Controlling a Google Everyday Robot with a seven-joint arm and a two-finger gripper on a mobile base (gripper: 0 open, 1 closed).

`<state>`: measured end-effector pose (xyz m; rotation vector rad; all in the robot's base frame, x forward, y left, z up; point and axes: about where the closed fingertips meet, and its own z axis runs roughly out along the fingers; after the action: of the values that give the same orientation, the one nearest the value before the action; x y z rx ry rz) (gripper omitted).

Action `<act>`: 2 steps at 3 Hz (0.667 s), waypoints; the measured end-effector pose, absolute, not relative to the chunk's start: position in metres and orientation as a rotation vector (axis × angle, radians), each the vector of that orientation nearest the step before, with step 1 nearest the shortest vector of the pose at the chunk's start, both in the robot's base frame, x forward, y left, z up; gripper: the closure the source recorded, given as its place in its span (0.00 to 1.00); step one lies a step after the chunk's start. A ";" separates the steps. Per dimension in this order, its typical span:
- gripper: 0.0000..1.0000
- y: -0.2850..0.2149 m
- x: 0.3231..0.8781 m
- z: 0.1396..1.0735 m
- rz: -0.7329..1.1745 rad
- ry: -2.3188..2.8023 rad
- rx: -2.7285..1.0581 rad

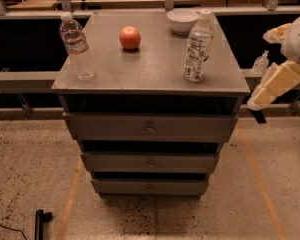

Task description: Pick blue plastic bottle

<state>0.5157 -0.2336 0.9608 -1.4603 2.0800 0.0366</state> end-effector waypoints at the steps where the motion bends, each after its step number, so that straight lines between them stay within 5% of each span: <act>1: 0.00 -0.246 0.575 0.952 0.135 1.934 -1.275; 2: 0.00 -0.249 0.627 0.954 0.249 1.811 -1.096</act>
Offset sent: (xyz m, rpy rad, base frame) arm 0.1759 -0.0306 0.0025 0.6818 -0.3332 -0.1209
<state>0.6273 -0.2491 0.9535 -1.0964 1.8112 0.2495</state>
